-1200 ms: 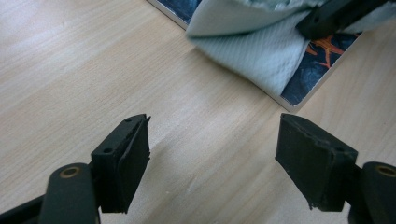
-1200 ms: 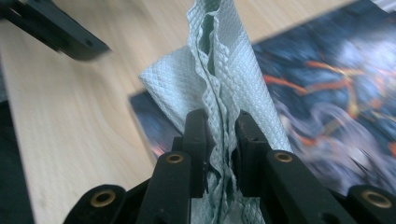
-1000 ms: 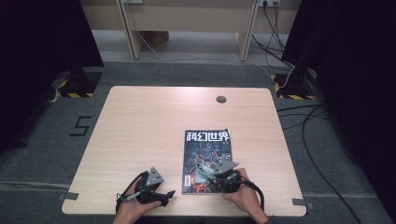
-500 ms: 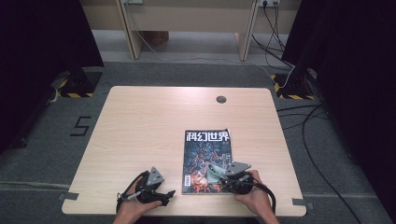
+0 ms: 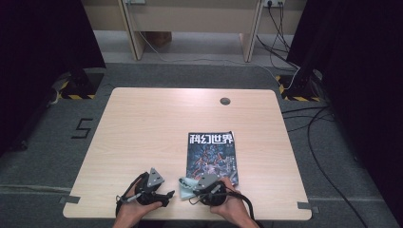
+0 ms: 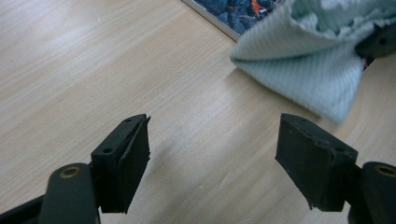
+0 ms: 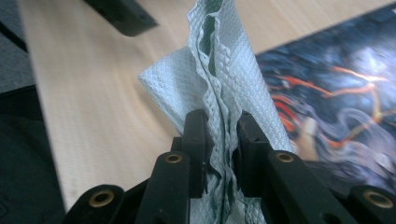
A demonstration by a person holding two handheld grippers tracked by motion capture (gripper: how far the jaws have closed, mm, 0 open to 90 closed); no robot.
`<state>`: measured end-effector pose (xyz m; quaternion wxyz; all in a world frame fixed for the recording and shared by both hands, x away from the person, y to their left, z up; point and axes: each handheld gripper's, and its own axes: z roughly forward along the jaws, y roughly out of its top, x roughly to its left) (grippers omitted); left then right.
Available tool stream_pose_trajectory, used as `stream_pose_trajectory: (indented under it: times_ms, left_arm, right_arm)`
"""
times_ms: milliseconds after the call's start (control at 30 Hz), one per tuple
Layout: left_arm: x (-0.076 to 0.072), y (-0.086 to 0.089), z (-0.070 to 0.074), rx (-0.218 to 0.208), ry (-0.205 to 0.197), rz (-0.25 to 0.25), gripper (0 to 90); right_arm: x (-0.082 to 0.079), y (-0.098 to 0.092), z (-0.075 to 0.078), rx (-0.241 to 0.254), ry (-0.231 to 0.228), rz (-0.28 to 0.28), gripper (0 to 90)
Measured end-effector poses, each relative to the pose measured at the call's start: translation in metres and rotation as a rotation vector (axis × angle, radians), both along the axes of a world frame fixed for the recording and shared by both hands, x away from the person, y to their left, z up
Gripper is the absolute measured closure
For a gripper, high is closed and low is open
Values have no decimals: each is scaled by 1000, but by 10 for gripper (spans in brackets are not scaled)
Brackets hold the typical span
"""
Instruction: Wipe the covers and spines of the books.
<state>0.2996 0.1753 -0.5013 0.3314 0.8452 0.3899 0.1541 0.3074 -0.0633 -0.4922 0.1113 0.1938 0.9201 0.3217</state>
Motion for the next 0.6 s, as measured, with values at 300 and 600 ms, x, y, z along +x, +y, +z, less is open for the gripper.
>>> stream_pose_trajectory:
  times_ms: [300,600]
  left_arm:
    - [-1,0,1,-2,5,-6,250]
    - [-1,-1,0,-4,5,-10,250]
  right_arm:
    - [-2,-6,1,5,20,10,780]
    - [6,-78,4,2,52,-152,786]
